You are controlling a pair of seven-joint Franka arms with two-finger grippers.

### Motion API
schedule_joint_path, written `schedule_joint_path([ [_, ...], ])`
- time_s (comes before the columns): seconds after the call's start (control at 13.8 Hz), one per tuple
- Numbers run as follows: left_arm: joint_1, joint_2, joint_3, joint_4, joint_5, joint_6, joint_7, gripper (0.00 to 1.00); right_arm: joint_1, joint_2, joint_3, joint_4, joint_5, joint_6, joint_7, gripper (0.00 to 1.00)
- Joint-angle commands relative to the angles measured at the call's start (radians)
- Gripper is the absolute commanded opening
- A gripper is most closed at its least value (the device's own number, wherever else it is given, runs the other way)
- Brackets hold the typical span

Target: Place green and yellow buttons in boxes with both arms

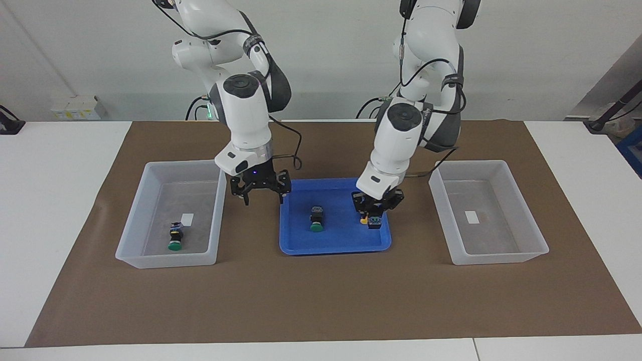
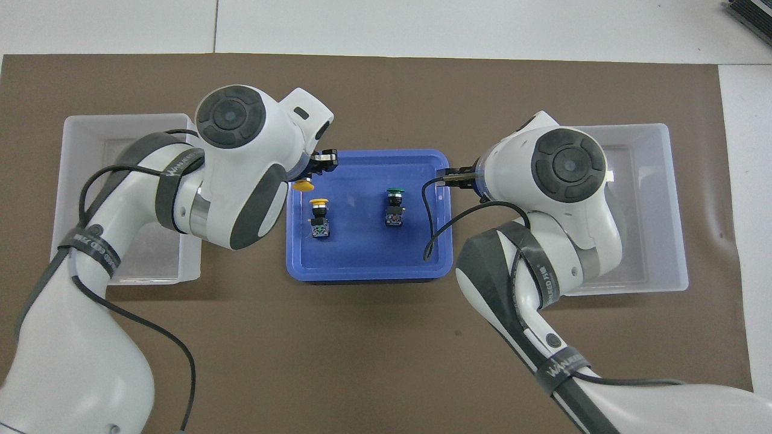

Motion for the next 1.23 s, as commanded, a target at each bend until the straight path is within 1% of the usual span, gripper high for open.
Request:
schedule_joint_path([
  [0.0, 0.104, -0.005, -0.007, 0.052, -0.002, -0.094, 0.088, 0.00, 0.055, 0.088, 0.002, 0.097, 0.000, 0.000, 0.099, 1.00],
  [0.07, 0.142, -0.004, -0.007, 0.084, -0.002, -0.134, 0.141, 0.00, 0.066, 0.099, 0.002, 0.103, -0.001, 0.002, 0.117, 1.00],
  [0.14, 0.179, -0.001, -0.006, 0.095, 0.000, -0.148, 0.188, 0.00, 0.070, 0.105, 0.000, 0.103, -0.004, 0.005, 0.119, 1.00],
  [0.29, 0.248, -0.002, -0.006, 0.094, 0.003, -0.150, 0.277, 0.00, 0.107, 0.132, 0.000, 0.105, -0.027, 0.025, 0.158, 1.00],
  [0.36, 0.282, -0.002, -0.004, 0.094, 0.003, -0.150, 0.331, 0.00, 0.127, 0.161, 0.000, 0.111, -0.053, 0.028, 0.203, 1.00],
  [0.51, 0.345, -0.002, -0.004, 0.088, 0.000, -0.145, 0.418, 0.00, 0.156, 0.229, 0.000, 0.175, -0.142, 0.027, 0.293, 1.00],
  [0.58, 0.362, -0.005, -0.003, 0.063, 0.001, -0.128, 0.446, 0.00, 0.158, 0.243, 0.002, 0.180, -0.177, 0.031, 0.321, 1.00],
  [0.65, 0.368, -0.025, 0.001, 0.008, 0.006, -0.086, 0.469, 0.00, 0.161, 0.250, 0.002, 0.177, -0.190, 0.033, 0.330, 1.00],
  [0.87, 0.408, -0.067, 0.001, -0.151, 0.031, 0.054, 0.512, 0.00, 0.178, 0.302, 0.002, 0.169, -0.198, 0.106, 0.381, 1.00],
  [1.08, 0.435, -0.068, -0.001, -0.257, 0.031, 0.183, 0.523, 0.00, 0.189, 0.312, 0.002, 0.145, -0.234, 0.137, 0.416, 1.00],
  [1.16, 0.435, -0.067, -0.001, -0.294, 0.031, 0.226, 0.521, 0.00, 0.190, 0.312, 0.000, 0.120, -0.244, 0.149, 0.418, 1.00],
])
